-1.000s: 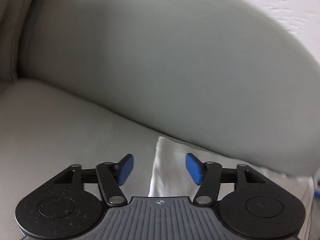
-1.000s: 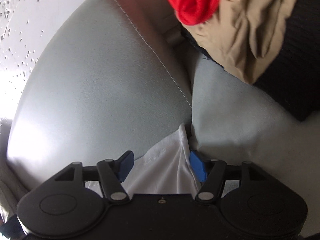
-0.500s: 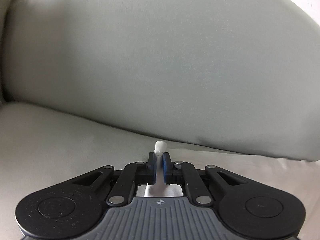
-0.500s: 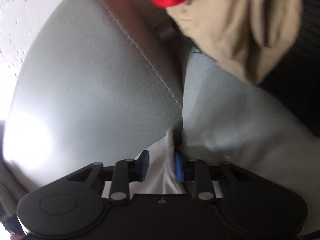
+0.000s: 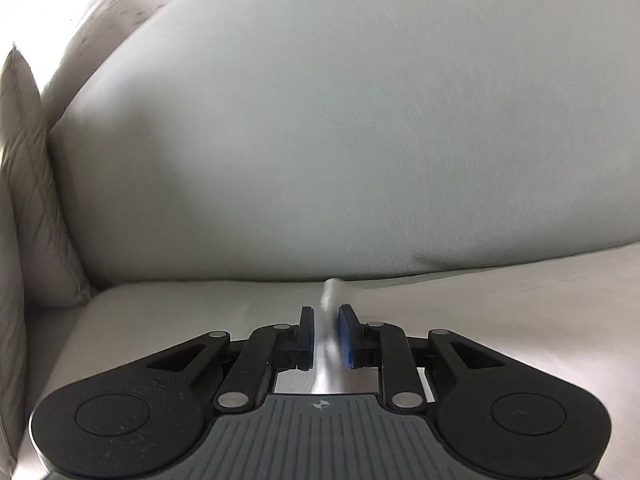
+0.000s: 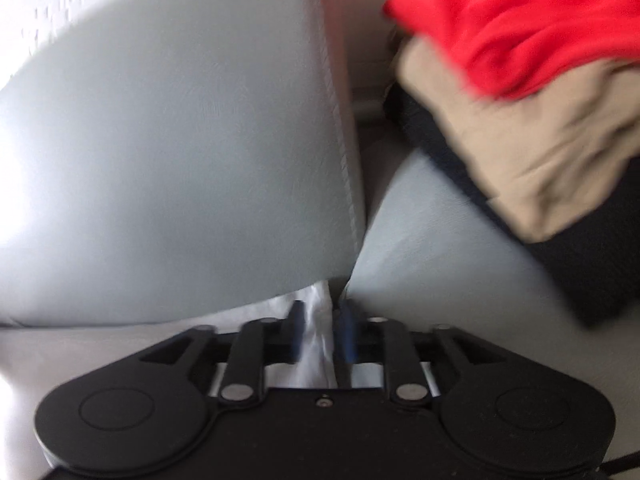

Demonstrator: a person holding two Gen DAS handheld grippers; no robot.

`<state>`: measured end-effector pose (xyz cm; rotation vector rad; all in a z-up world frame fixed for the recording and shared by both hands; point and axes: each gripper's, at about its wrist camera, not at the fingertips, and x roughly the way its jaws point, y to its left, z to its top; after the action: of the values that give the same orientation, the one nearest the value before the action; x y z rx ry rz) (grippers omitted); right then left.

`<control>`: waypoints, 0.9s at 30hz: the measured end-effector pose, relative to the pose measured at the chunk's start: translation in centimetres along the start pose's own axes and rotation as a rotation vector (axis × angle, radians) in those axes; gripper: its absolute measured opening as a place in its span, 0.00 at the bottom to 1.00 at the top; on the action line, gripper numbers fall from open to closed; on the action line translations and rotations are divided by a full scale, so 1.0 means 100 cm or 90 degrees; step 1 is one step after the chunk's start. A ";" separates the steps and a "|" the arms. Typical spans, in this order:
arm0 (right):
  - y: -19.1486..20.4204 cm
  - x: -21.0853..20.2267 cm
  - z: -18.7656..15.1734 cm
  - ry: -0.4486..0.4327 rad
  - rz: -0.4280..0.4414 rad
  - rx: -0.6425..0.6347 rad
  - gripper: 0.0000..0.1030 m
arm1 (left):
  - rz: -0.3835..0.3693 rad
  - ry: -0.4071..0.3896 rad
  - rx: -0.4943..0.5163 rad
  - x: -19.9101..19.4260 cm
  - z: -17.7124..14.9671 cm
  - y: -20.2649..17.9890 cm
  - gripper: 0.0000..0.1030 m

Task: Fold clothes

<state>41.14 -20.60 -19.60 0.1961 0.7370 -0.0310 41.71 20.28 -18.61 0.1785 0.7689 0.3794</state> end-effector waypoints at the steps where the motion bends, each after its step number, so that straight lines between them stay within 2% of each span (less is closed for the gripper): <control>1: -0.005 -0.018 -0.001 -0.012 0.012 0.014 0.41 | -0.011 -0.013 -0.016 -0.015 -0.002 0.012 0.21; 3: -0.013 -0.061 -0.006 -0.026 0.034 0.035 0.42 | -0.033 -0.037 -0.044 -0.054 -0.011 0.039 0.25; 7: -0.028 -0.156 -0.018 -0.052 0.106 0.068 0.42 | -0.080 -0.081 -0.069 -0.141 -0.030 0.090 0.25; 9: -0.034 -0.195 -0.020 -0.063 0.141 0.072 0.47 | -0.117 -0.088 -0.076 -0.172 -0.034 0.105 0.26; 10: -0.033 -0.203 -0.018 -0.063 0.155 0.075 0.54 | -0.137 -0.082 -0.079 -0.182 -0.036 0.109 0.28; 11: -0.031 -0.199 -0.009 -0.056 0.168 0.081 0.61 | -0.153 -0.070 -0.083 -0.186 -0.039 0.111 0.30; 13: -0.029 -0.171 0.013 -0.030 0.194 0.099 0.64 | -0.175 -0.049 -0.080 -0.190 -0.049 0.093 0.30; 14: -0.026 -0.159 0.007 -0.012 0.203 0.111 0.65 | -0.181 -0.039 -0.076 -0.186 -0.052 0.083 0.30; 16: -0.018 -0.136 -0.011 0.024 0.202 0.138 0.65 | -0.196 -0.015 -0.073 -0.168 -0.063 0.062 0.20; 17: -0.015 -0.125 -0.020 0.035 0.191 0.148 0.65 | -0.211 -0.003 -0.076 -0.158 -0.069 0.052 0.11; 18: -0.012 -0.113 -0.032 0.043 0.177 0.153 0.62 | -0.227 0.010 -0.083 -0.147 -0.075 0.041 0.03; 19: -0.008 -0.101 -0.042 0.052 0.164 0.153 0.41 | -0.243 0.023 -0.092 -0.137 -0.079 0.031 0.03; 20: -0.004 -0.089 -0.050 0.062 0.159 0.146 0.11 | -0.254 0.031 -0.100 -0.127 -0.082 0.021 0.03; 21: 0.002 -0.077 -0.056 0.072 0.164 0.141 0.03 | -0.258 0.033 -0.106 -0.120 -0.085 0.009 0.03; 23: 0.015 -0.058 -0.065 0.084 0.193 0.137 0.03 | -0.261 0.027 -0.109 -0.114 -0.090 -0.014 0.03; 25: 0.033 -0.045 -0.070 0.087 0.253 0.124 0.04 | -0.261 0.015 -0.094 -0.105 -0.088 -0.036 0.03; 27: 0.052 -0.027 -0.074 0.109 0.303 0.098 0.06 | -0.231 0.010 -0.064 -0.097 -0.087 -0.050 0.05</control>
<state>34.71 -14.24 -22.30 0.5220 0.8429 0.3874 30.59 12.06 -20.01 -0.0590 0.7780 0.0750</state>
